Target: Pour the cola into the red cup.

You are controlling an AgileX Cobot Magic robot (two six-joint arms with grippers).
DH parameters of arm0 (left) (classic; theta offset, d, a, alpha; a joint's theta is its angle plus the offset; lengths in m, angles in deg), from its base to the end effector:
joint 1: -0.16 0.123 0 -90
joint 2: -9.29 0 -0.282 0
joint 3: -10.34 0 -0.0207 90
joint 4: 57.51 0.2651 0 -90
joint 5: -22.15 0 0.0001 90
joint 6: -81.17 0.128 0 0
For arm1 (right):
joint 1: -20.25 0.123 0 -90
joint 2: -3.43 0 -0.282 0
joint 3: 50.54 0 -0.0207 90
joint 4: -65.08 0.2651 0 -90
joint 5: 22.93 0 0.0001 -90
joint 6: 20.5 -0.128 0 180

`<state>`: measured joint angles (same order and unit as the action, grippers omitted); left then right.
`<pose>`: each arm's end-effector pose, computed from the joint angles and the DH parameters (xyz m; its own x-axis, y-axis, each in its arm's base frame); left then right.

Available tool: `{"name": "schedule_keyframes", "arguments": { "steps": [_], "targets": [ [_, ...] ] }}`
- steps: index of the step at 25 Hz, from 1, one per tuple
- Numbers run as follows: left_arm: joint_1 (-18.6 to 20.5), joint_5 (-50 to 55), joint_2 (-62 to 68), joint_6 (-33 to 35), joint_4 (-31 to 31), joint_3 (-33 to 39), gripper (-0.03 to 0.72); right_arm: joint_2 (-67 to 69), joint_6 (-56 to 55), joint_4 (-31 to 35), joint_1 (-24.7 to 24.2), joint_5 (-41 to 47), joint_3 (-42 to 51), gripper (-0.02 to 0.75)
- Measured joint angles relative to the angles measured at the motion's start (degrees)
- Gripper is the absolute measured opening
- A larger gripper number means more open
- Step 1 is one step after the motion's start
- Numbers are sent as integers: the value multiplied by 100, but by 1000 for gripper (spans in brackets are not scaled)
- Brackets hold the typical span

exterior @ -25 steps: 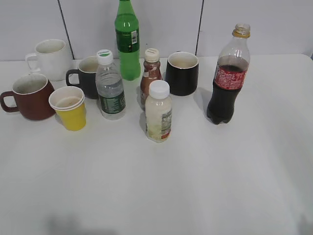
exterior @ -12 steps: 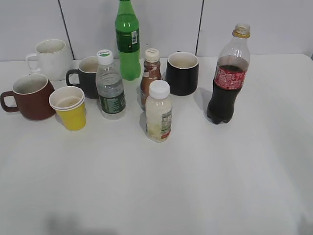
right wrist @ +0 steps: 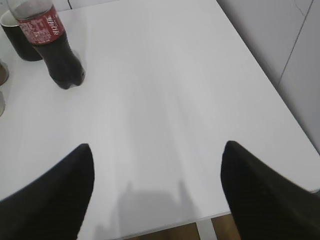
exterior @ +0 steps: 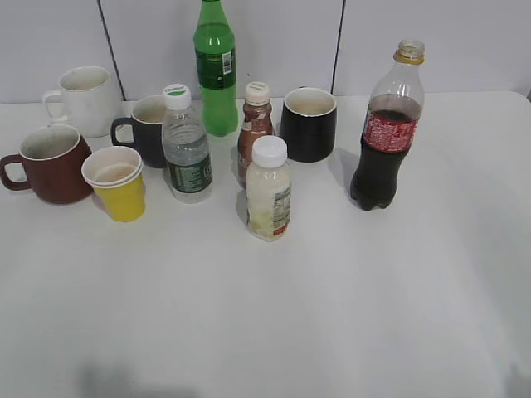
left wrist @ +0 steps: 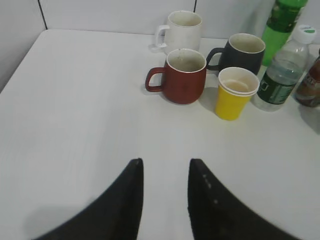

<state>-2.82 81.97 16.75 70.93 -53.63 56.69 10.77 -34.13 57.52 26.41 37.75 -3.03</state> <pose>0.0395 0.0054 0.2817 -0.3950 -0.1235 -0.9104 -0.0592 0.9923 -0.1090 0.0414 -0.0103 0.2741 -0.4194 0.1267 -0.8989 0.0697 0.9918 0.1073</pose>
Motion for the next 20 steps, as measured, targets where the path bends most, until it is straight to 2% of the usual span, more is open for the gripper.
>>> {"name": "schedule_keyframes", "arguments": {
  "steps": [2,4,6,9,12,16,20],
  "targets": [
    [0,-399,198,0,58,-58,237,0,0,0,0,0,0,592],
    [0,-1618,731,0,312,-45,237,0,0,0,0,0,0,592],
    [0,-3285,1461,0,693,84,237,0,0,0,0,0,0,592],
    [84,-5284,3198,2,974,364,237,0,0,0,0,0,0,592],
    [393,-6956,5322,2,984,467,240,0,0,0,0,0,0,592],
    [1001,-8634,7080,2,883,536,245,0,0,0,0,0,0,592],
    [1409,-10486,8362,2,947,882,257,0,0,0,0,0,0,592]
  ]
}}
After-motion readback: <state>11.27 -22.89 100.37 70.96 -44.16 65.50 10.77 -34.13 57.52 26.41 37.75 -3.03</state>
